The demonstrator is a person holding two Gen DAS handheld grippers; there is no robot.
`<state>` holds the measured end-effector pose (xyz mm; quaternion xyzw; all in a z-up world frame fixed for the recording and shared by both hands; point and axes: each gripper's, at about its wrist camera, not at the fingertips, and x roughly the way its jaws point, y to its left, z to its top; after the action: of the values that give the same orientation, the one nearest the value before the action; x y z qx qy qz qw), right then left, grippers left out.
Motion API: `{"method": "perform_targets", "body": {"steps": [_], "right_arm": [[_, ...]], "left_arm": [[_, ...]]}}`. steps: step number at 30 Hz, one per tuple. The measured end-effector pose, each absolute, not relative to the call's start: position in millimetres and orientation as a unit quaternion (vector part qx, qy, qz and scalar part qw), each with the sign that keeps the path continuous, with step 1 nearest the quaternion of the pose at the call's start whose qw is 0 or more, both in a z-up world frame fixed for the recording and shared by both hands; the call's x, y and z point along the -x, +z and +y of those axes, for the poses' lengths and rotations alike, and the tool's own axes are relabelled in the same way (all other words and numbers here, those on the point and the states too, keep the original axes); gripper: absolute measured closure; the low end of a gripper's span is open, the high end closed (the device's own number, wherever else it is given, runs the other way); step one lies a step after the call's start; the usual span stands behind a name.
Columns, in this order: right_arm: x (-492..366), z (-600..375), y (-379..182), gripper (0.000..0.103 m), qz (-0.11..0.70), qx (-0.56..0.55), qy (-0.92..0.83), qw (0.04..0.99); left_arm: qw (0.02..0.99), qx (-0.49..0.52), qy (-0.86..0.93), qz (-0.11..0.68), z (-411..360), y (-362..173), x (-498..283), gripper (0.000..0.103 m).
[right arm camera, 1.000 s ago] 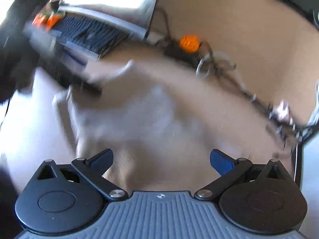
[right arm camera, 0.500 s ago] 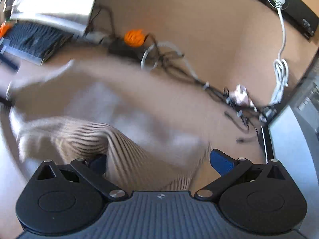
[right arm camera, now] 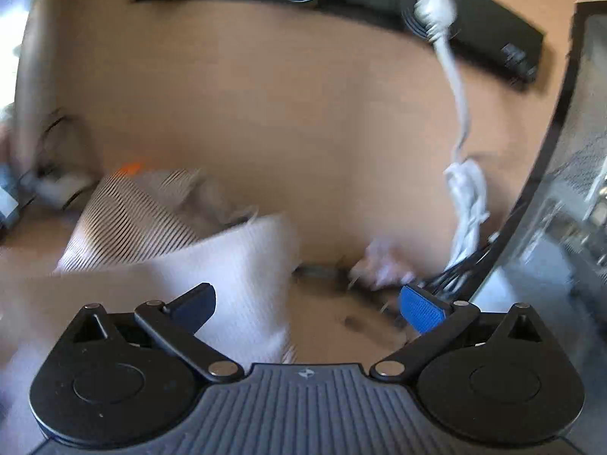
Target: Fold clothes
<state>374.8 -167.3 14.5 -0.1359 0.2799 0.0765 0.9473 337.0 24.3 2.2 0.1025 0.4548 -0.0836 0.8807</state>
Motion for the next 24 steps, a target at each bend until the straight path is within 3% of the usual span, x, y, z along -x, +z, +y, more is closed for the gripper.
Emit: {"method": "perform_targets", "body": {"steps": [8,18,24], "right_arm": [[-339.2,-158.7,-53.8,0.000,0.370,0.162,0.170,0.899],[-349.7,-166.6,-76.9,0.000,0.411,0.076,0.170,0.892],[-325.7,-163.1,-77.9,0.000,0.403,0.078,0.177,0.895]], "left_arm": [[0.862,0.016,-0.199,0.466,11.9,-2.0,-354.9,0.000],[0.857,0.004,-0.187,0.480,12.2,-22.9,-347.4,0.000],[0.856,-0.030,-0.193,0.480,17.5,-23.9,-333.4,0.000]]}}
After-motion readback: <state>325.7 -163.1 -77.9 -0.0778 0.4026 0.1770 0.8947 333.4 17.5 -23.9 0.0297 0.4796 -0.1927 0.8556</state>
